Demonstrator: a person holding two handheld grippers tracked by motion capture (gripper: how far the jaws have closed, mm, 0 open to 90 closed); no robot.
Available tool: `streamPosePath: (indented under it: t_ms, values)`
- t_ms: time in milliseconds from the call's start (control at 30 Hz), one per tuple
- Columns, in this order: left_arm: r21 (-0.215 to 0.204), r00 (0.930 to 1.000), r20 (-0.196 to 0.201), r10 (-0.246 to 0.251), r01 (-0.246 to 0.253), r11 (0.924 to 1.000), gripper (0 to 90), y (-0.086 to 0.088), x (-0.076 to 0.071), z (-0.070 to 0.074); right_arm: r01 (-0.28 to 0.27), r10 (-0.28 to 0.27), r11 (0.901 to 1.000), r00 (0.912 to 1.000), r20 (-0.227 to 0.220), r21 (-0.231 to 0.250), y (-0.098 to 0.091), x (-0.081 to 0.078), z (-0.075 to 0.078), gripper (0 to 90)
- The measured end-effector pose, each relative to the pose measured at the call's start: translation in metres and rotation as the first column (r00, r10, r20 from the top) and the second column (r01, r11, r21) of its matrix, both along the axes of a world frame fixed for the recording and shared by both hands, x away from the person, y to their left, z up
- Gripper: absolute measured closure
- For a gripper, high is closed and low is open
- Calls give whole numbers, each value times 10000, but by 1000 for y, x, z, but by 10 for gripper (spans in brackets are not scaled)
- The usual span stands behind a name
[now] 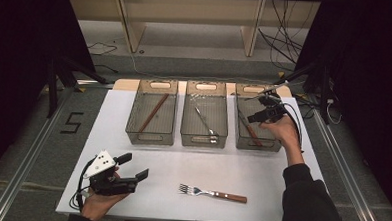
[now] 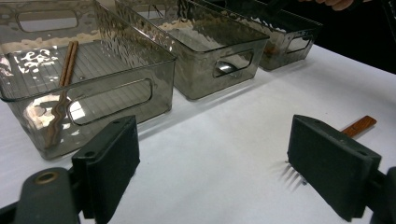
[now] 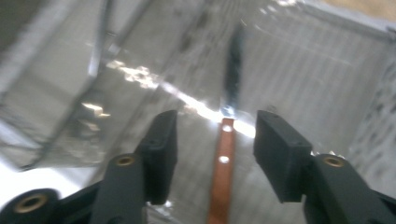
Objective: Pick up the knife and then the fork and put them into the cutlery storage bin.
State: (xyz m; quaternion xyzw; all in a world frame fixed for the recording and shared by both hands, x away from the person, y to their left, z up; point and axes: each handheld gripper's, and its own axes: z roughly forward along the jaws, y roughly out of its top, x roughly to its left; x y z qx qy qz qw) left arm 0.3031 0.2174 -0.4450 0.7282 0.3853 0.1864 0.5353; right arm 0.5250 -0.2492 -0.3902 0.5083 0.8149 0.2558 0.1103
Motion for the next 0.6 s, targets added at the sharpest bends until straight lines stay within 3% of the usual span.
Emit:
streamPosePath:
  t_ms: [100, 233, 400, 500, 600]
  values:
    - [-1, 10000, -16, 10, -10, 10000, 164, 0, 0, 0, -422, 414, 9987, 9988, 274, 291, 5, -11, 6, 428]
    - [-5, 10000, -13, 0, 0, 10000, 164, 0, 0, 0, -1200, 1156, 9914, 9902, 787, 531, 14, -32, 14, 390]
    - [23, 10000, -12, -7, 7, 10000, 164, 0, 0, 0, -2153, 2039, 9736, 9697, 1347, 764, 28, -61, 21, 334]
    - [29, 10000, -7, -5, 5, 10000, 164, 0, 0, 0, -2548, 2431, 9651, 9576, 1547, 607, 36, -78, 24, 308]
    - [20, 10000, -35, -6, 6, 10000, 163, 0, 0, -1, -2999, 2810, 9495, 9434, 1759, 917, 42, -95, 26, 290]
